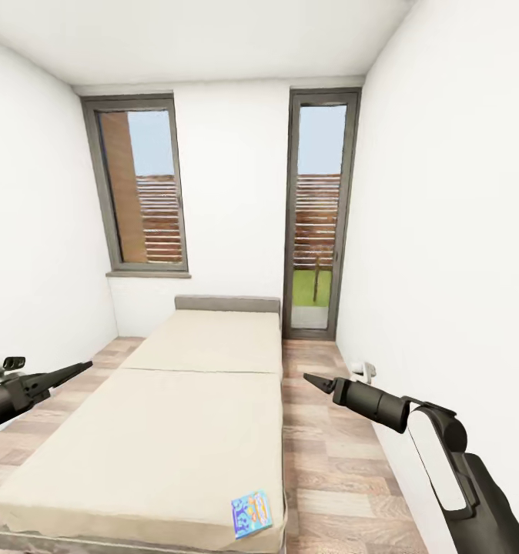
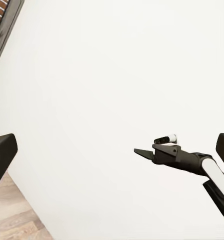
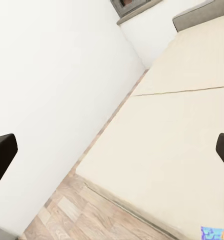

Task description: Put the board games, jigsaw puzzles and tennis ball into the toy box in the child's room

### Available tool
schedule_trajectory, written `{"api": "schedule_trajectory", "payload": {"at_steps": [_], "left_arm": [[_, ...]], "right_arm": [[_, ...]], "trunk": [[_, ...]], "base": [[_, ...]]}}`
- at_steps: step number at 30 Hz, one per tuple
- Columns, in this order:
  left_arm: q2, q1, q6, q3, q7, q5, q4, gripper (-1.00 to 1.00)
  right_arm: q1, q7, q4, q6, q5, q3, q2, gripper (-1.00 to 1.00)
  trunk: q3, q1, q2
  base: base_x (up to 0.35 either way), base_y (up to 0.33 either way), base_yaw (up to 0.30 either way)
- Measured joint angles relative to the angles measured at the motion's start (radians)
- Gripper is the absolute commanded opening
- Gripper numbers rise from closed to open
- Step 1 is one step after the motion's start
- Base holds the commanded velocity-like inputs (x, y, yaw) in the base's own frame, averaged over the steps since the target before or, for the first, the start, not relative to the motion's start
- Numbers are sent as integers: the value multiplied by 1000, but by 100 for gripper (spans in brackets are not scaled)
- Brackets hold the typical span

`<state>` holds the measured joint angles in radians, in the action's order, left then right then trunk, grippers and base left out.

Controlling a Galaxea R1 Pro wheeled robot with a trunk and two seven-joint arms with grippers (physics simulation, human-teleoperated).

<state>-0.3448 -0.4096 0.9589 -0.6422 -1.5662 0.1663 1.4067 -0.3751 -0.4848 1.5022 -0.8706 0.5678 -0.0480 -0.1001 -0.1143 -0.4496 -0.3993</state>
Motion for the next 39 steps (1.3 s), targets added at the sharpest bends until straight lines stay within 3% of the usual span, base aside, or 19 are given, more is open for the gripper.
{"api": "schedule_trajectory", "payload": {"at_steps": [9,17,39], "left_arm": [[0,0,0,0,0,0,0,100],[0,0,0,0,0,1,0,100],[0,0,0,1,0,5,0,100]], "right_arm": [[0,1,0,0,-2,0,0,100],[0,2,-1,-1,-1,-1,0,100],[0,2,-2,-2,0,-1,0,100]], "trunk": [[-5,0,0],[-6,0,0],[28,0,0]], "base": [[0,251,-264],[0,125,-47],[-47,17,-44]]}}
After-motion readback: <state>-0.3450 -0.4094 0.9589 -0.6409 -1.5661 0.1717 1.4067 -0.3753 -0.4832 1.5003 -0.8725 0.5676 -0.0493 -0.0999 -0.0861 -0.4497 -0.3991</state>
